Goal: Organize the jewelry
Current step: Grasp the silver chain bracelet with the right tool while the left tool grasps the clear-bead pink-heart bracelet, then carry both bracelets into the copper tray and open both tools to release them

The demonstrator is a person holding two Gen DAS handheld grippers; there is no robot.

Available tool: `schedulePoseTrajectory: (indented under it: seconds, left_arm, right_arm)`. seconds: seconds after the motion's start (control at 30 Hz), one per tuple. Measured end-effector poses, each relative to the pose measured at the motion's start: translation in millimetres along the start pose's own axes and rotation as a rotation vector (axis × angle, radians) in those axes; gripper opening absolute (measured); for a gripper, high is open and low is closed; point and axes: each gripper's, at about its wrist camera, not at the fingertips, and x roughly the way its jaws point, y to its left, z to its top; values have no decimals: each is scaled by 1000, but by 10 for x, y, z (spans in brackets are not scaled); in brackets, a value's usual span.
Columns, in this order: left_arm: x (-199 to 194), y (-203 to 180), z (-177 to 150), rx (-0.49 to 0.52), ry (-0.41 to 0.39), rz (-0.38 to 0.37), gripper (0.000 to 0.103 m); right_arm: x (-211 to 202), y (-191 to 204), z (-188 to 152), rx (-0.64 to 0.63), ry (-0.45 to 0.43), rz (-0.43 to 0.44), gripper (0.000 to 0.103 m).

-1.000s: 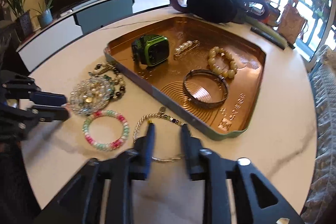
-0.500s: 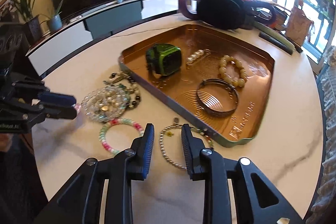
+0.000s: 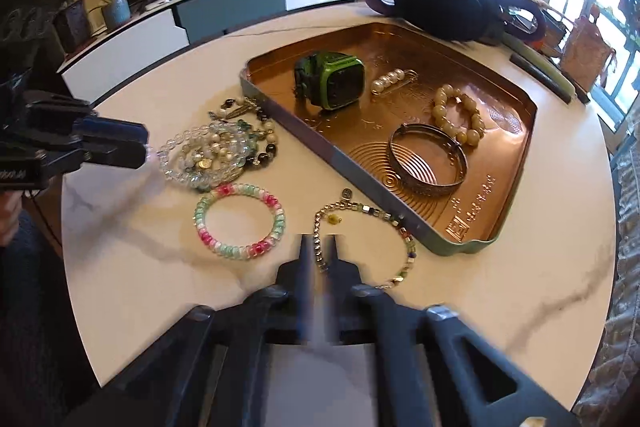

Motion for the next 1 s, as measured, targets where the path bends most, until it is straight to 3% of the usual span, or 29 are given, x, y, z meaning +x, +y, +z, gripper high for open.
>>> schedulePoseTrajectory:
  seconds: [0.37,0.73,0.83,1.0]
  left_arm:
    - [-186,-13,88,-32,-64,-53,19]
    - [-397,-225,189,-9,-141,-70,19]
    - [-545,-283,271,-9,-183,-66,18]
    - [-965,-475,547,14,-317,-70,18]
  right_arm:
    - [-588,27,151,3,-212,-37,2]
    - [-886,194,219,-26,-274,-68,2]
    - [-998,193,234,4,-296,-62,2]
    - [-1315,139,348,64,-370,-55,2]
